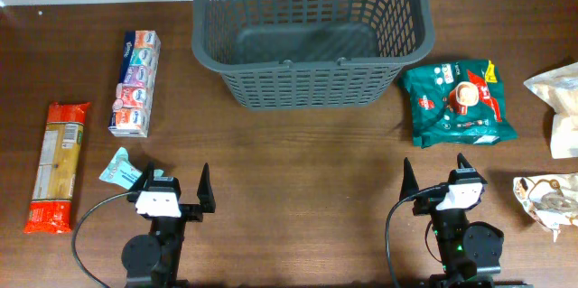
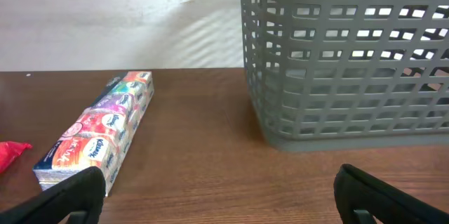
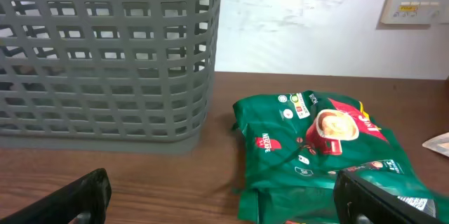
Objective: Pack container
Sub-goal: 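Raise the right gripper and move it toward the green coffee pouch, then lower the open right gripper over the green coffee pouch, then close the right gripper on the green pouch and lift it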
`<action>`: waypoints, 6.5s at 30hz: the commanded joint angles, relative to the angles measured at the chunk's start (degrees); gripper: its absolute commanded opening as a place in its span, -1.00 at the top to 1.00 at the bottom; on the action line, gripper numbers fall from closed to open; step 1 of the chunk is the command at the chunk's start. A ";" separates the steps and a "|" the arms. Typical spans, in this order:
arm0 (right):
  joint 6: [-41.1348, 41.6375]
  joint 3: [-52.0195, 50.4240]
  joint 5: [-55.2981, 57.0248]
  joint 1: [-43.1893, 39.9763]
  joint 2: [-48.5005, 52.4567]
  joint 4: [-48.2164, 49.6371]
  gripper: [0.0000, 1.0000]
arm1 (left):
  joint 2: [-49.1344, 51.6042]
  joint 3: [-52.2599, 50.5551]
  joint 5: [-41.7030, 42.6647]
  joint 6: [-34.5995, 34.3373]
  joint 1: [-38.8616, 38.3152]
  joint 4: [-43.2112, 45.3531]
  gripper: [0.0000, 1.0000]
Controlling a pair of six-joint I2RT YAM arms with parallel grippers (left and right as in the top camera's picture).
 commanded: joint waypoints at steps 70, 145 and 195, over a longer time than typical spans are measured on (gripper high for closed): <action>-2.05 2.49 26.10 0.48 -0.26 10.10 -0.98 | -0.55 -0.61 0.42 0.35 0.28 0.22 -0.99; -12.22 90.51 -6.99 -35.32 96.13 -54.25 -0.98 | -0.55 -0.61 0.44 0.35 0.28 0.20 -0.99; -26.08 96.98 7.04 -18.23 114.51 -51.76 -0.98 | -0.52 -0.61 0.42 0.35 0.28 0.22 -0.98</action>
